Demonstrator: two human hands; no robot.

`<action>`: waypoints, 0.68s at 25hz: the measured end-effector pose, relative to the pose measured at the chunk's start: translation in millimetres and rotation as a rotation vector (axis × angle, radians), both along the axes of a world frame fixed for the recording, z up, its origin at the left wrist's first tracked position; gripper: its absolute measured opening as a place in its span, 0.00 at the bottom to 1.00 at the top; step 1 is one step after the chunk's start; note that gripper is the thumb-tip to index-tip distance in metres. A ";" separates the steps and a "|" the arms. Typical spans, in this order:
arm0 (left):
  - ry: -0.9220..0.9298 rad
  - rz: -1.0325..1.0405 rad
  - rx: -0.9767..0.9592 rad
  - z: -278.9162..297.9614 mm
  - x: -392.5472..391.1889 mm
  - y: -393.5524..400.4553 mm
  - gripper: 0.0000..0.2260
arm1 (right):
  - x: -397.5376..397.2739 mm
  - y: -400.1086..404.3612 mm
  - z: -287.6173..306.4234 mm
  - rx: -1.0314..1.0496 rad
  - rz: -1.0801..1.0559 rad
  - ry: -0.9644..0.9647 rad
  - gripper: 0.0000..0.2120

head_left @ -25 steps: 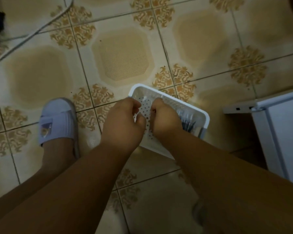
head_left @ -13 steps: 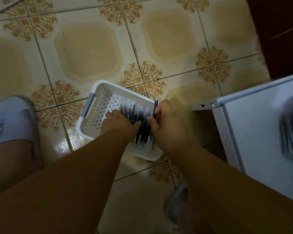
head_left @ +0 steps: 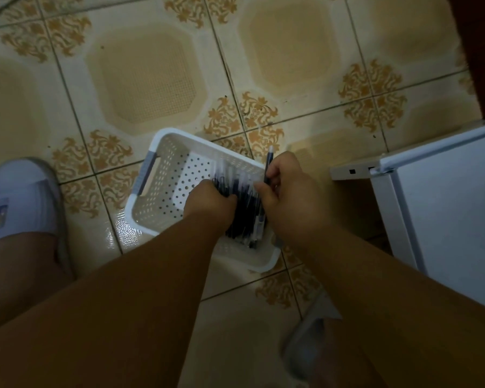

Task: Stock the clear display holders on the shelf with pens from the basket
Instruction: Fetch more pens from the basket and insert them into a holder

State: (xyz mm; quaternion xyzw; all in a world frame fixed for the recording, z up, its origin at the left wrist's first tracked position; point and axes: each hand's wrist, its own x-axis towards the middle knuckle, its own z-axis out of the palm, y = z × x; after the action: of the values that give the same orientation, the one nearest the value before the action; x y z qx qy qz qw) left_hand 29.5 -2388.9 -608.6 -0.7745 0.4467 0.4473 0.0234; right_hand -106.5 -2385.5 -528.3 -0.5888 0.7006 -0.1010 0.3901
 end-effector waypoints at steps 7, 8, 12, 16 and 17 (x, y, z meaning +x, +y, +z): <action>0.235 0.274 -0.088 96.5 28.5 12.1 0.07 | 14.0 16.0 76.0 -0.052 0.057 0.015 0.08; 0.270 0.305 -0.111 119.4 31.1 18.1 0.08 | 16.4 19.7 93.1 -0.069 0.062 0.017 0.08; 0.374 0.361 -0.230 219.7 38.6 57.8 0.08 | 27.5 51.0 181.0 -0.179 0.046 -0.008 0.07; 0.465 0.285 -0.379 315.9 40.1 113.1 0.04 | 30.6 109.1 272.9 -0.357 0.015 -0.056 0.02; 0.482 0.251 -0.415 336.6 39.4 127.7 0.04 | 29.7 126.5 292.3 -0.396 -0.004 -0.058 0.02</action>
State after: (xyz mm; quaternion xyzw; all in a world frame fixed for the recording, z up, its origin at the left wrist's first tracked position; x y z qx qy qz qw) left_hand 68.9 -2261.3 -272.0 -0.6838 0.4220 0.5165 -0.2959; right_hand -76.8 -2258.9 -236.0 -0.6493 0.6569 -0.2545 0.2866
